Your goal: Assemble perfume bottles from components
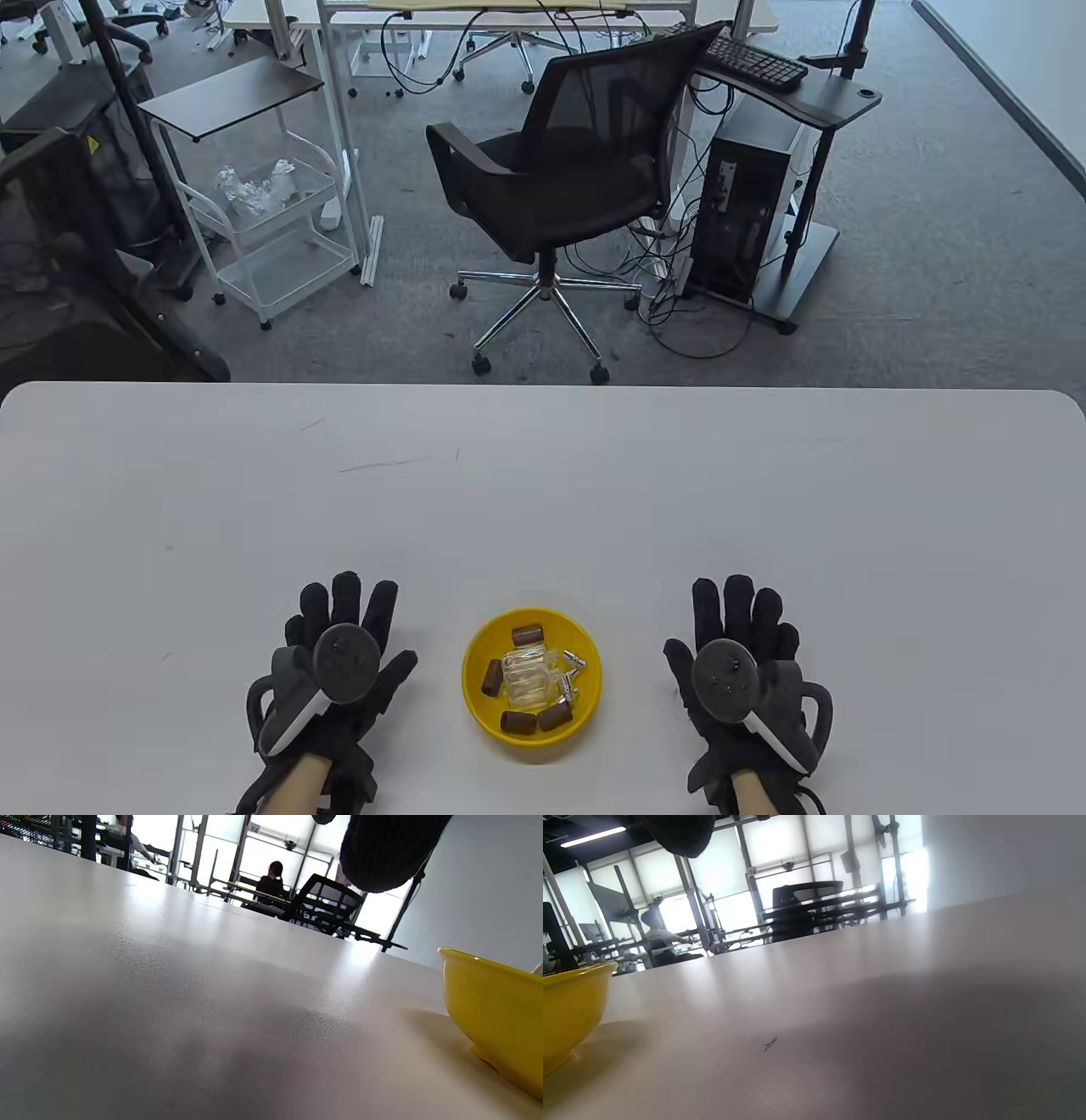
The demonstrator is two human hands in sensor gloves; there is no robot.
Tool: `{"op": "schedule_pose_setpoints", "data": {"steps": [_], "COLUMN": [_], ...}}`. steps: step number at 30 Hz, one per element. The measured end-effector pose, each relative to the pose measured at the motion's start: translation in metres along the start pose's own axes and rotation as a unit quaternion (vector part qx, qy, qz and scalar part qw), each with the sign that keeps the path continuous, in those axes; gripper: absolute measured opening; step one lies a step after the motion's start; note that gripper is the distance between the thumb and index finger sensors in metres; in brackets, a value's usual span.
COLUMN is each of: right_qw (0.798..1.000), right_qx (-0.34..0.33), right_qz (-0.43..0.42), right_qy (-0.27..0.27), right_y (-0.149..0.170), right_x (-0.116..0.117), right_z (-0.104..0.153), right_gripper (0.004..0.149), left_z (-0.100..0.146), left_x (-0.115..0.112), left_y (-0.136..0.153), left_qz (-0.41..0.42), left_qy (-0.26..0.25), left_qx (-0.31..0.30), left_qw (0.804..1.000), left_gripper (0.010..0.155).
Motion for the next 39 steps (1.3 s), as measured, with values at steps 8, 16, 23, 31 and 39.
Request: {"op": "schedule_pose_setpoints", "data": {"steps": [8,16,23,31,39], "right_qw": [1.000,1.000,1.000,1.000,1.000], "right_qx": [-0.005,0.000,-0.010,-0.011,-0.018], "right_qz": [-0.009,-0.015,-0.018,-0.022,-0.023], "right_qy": [0.007,0.021,0.024,0.020,0.010], "right_y": [-0.001,0.003,-0.001,-0.001,-0.005], "right_x": [0.000,-0.004,-0.005,-0.005,-0.004], "right_z": [-0.001,0.000,0.000,0.000,0.000], "right_gripper": [0.067,0.067,0.067,0.067,0.067], "left_z": [0.001,0.001,0.002,0.003,0.004], "left_x": [-0.001,-0.004,0.001,0.010,0.002], "left_y": [-0.003,-0.010,-0.034,-0.068,-0.098], "left_qz": [0.008,0.010,0.013,0.012,0.003], "left_qy": [0.000,0.008,0.005,0.011,0.033], "left_qx": [-0.006,-0.021,-0.064,-0.117,-0.179], "left_qw": [1.000,1.000,0.998,0.993,0.983], "left_gripper": [0.078,0.078,0.077,0.075,0.065]}}
Point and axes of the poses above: the tracker on the back of each hand, its own y axis roughly to the little-finger side, its own z axis roughly from the fingertips to the wrist, x = y × z, the point moved 3 cm from there along -z, roughly from the wrist to the fingertips, and after that the axes turned 4 degrees about z, right-handed, at the moved point
